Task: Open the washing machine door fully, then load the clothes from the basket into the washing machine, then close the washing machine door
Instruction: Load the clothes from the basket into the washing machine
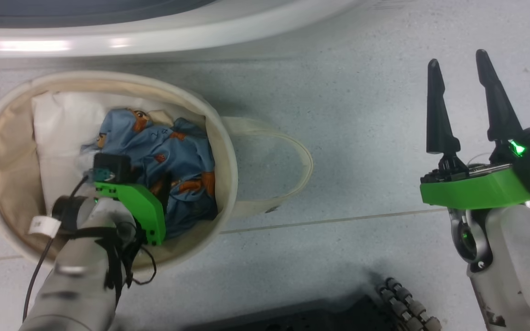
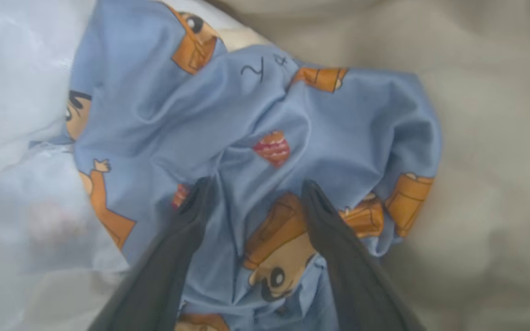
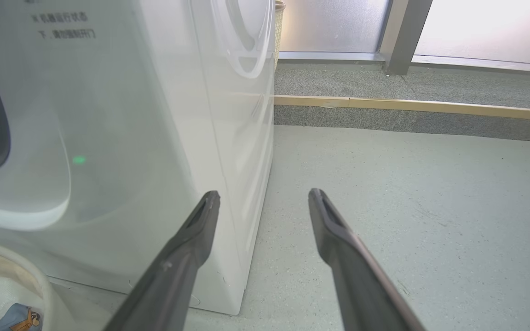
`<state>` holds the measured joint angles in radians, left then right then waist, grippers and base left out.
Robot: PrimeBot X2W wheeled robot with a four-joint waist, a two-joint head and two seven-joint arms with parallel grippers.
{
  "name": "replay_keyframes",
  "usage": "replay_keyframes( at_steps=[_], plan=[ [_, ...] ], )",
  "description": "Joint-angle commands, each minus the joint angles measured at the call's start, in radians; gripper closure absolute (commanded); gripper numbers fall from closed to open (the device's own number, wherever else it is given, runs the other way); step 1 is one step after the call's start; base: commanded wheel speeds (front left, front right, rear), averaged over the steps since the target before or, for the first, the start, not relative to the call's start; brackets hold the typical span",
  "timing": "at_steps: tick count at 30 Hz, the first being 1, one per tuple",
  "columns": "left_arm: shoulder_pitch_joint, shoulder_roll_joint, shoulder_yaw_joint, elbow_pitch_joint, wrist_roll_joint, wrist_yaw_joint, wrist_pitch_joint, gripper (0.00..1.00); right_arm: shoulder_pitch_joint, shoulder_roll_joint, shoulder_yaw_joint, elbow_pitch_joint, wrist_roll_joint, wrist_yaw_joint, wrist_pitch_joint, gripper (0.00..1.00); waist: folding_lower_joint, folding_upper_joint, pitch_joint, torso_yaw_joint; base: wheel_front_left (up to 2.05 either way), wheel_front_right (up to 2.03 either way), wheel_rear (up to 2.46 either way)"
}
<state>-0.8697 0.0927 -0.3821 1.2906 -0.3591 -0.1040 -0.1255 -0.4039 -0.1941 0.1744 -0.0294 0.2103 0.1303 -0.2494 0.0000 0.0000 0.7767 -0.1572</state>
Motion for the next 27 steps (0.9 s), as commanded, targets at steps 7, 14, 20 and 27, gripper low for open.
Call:
replay_keyframes(
  at_steps=[7,14,20,27],
  plan=[
    [0.028,0.046,-0.007,0.0,0.015,0.068,0.147,0.0,0.045,-0.006,0.007,-0.038,-0.008,0.0,-0.012,0.0,0.0,0.0,0.014,-0.008,0.0,0.0,0.0],
    [0.021,0.046,-0.024,0.0,0.018,0.069,0.171,0.0,0.05,-0.009,0.002,-0.038,-0.01,0.0,-0.012,0.0,0.0,0.0,0.023,-0.01,0.0,0.0,0.0],
    [0.004,0.045,-0.025,0.0,0.01,0.076,0.148,1.0,0.051,-0.006,-0.002,-0.044,-0.012,0.0,-0.012,0.0,0.0,0.0,0.031,-0.007,0.0,0.0,0.0],
    [-0.005,0.046,-0.017,0.0,-0.008,0.089,0.091,1.0,0.044,-0.001,-0.003,-0.035,-0.006,0.0,-0.012,0.0,0.0,0.0,0.016,0.003,0.0,0.0,0.0]
  ],
)
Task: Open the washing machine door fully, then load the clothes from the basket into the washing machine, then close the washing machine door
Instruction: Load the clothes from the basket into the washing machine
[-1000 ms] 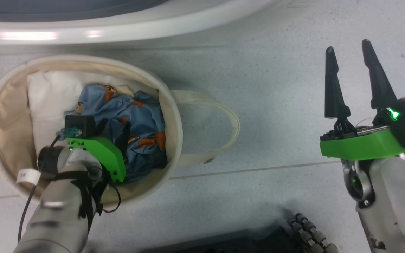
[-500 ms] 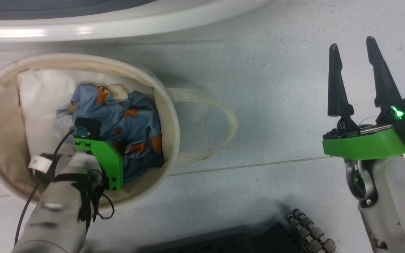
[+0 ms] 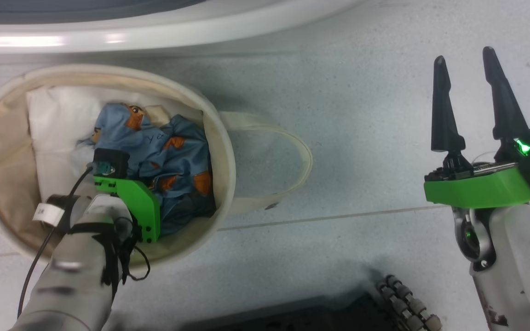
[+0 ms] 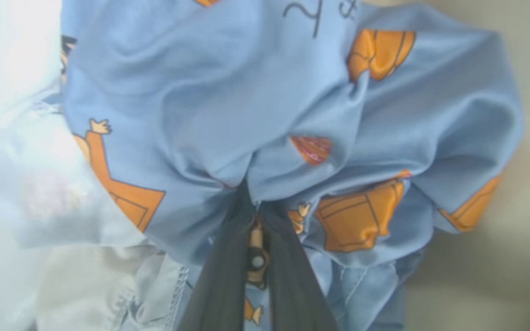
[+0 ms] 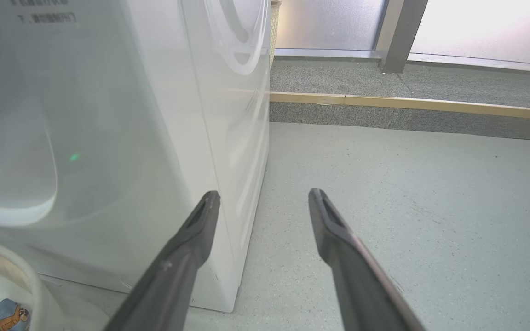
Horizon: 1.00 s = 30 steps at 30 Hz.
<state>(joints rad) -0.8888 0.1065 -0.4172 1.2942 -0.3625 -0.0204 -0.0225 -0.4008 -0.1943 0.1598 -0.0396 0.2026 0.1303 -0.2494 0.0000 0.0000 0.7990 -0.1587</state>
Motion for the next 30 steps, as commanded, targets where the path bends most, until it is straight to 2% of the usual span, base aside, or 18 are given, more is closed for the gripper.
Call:
replay_keyframes(
  at_steps=[1,8,13,19,30],
  plan=[
    [0.016,0.031,0.019,-0.004,-0.006,0.005,-0.02,1.0,0.039,0.001,0.014,-0.022,0.004,0.0,-0.012,0.0,0.0,0.0,-0.013,0.007,0.0,0.0,0.0],
    [0.049,0.032,0.03,-0.004,-0.031,-0.014,-0.123,1.0,0.017,0.023,0.046,0.021,0.032,0.0,-0.012,0.0,0.0,0.0,-0.106,0.022,0.0,0.0,0.0],
    [0.083,0.026,0.055,-0.004,-0.067,-0.048,-0.204,1.0,0.016,0.034,0.07,0.065,0.058,0.0,-0.012,0.0,0.0,0.0,-0.199,0.034,0.0,0.0,0.0],
    [0.136,0.013,0.096,-0.033,-0.122,-0.091,-0.236,1.0,0.03,0.037,0.093,0.113,0.089,0.0,-0.012,0.0,0.0,0.0,-0.328,0.054,0.0,0.0,0.0],
    [0.293,0.037,0.186,-0.33,-0.097,-0.102,-0.239,1.0,0.085,0.025,0.121,0.17,0.135,0.0,-0.012,0.0,0.0,0.0,-0.524,0.106,0.0,0.0,0.0]
  ],
)
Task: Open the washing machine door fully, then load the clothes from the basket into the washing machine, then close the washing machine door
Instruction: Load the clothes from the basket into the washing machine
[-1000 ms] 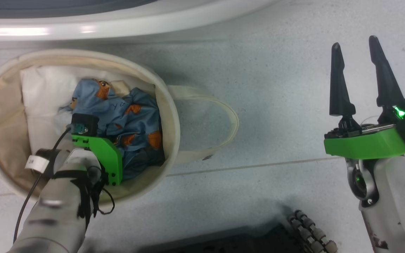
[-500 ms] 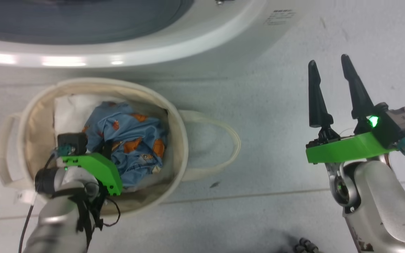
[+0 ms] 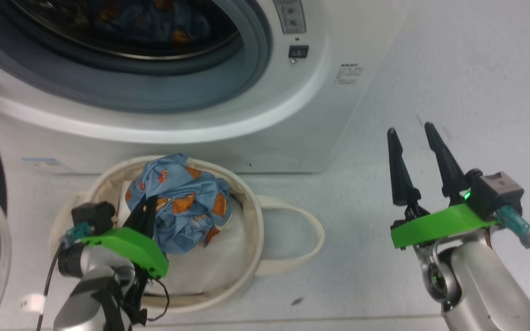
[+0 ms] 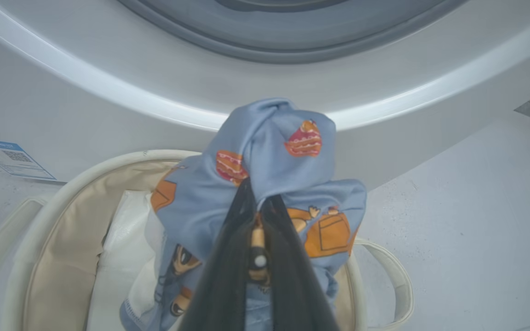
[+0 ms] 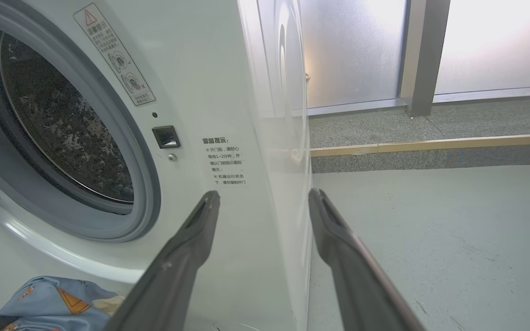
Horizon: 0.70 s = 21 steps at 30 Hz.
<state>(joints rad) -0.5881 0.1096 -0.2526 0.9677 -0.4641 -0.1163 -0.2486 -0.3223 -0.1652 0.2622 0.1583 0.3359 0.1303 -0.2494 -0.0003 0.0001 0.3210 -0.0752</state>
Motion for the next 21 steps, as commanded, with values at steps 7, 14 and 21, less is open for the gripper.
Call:
replay_keyframes(
  at_steps=[7,14,21],
  plan=[
    [0.099,0.018,0.121,-0.224,0.009,-0.011,-0.013,1.0,0.054,-0.001,0.026,-0.007,0.028,0.0,-0.012,0.0,0.0003,-0.0001,-0.149,0.051,0.0,0.0,0.0],
    [0.167,-0.015,0.162,-0.433,-0.029,-0.014,-0.013,1.0,0.093,0.006,0.025,0.001,0.044,0.0,-0.012,0.0,0.0003,-0.0001,-0.205,0.074,0.0,0.0,0.0],
    [0.174,-0.01,0.145,-0.514,-0.04,-0.014,-0.012,1.0,0.105,0.003,0.032,0.005,0.051,0.0,-0.012,0.0,0.0003,-0.0001,-0.226,0.076,0.0,0.0,0.0]
  ],
)
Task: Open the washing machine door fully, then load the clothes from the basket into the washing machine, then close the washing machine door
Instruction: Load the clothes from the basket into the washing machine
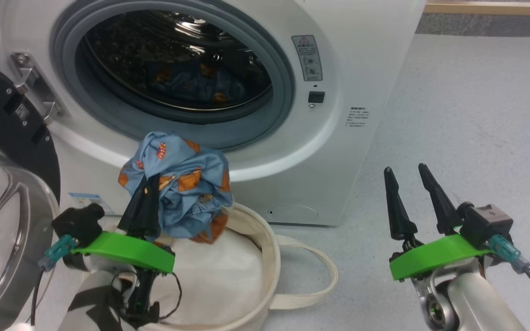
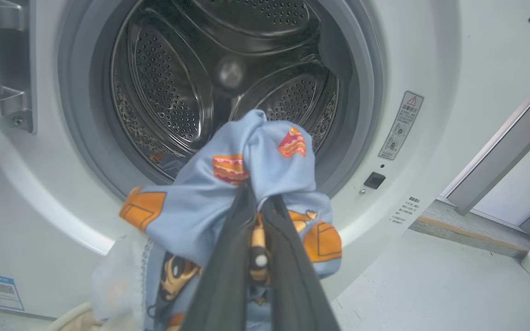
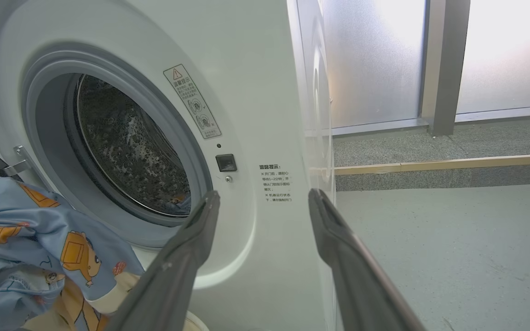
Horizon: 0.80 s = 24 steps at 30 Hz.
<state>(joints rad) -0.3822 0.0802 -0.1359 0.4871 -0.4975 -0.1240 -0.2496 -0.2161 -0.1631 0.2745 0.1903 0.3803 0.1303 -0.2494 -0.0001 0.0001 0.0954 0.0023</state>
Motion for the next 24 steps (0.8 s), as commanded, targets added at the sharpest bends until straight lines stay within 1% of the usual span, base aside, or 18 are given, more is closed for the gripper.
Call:
replay_keyframes(
  at_steps=[1,7,11,17,19,24],
  plan=[
    [-0.038,0.028,0.024,-0.032,0.004,-0.004,-0.011,1.0,-0.001,0.0,0.021,-0.026,0.007,0.0,-0.012,0.0,0.0001,-0.0001,-0.001,-0.004,0.0,0.0,0.0],
    [-0.123,0.043,0.024,0.036,0.008,0.003,-0.006,1.0,-0.004,-0.006,0.03,-0.023,0.009,0.0,-0.012,0.0,0.0001,-0.0001,0.007,-0.029,0.0,0.0,0.0],
    [-0.262,0.052,0.016,0.167,0.016,0.008,0.013,1.0,-0.017,-0.018,0.035,-0.027,0.004,0.0,-0.012,0.0,0.0001,-0.0001,0.046,-0.053,0.0,0.0,0.0],
    [-0.457,0.076,0.024,0.338,0.028,0.01,0.002,1.0,-0.044,-0.026,0.033,-0.044,-0.01,0.0,-0.012,0.0,0.0001,-0.0001,0.136,-0.094,0.0,0.0,0.0],
    [-0.488,0.083,0.026,0.359,0.033,0.01,-0.002,1.0,-0.049,-0.028,0.032,-0.048,-0.013,0.0,-0.012,0.0,0.0001,-0.0001,0.154,-0.102,0.0,0.0,0.0],
    [-0.614,0.111,0.038,0.447,0.05,0.007,-0.01,1.0,-0.067,-0.03,0.012,-0.073,-0.031,0.0,-0.012,0.0,0.0001,-0.0001,0.247,-0.14,0.0,0.0,0.0]
  ],
)
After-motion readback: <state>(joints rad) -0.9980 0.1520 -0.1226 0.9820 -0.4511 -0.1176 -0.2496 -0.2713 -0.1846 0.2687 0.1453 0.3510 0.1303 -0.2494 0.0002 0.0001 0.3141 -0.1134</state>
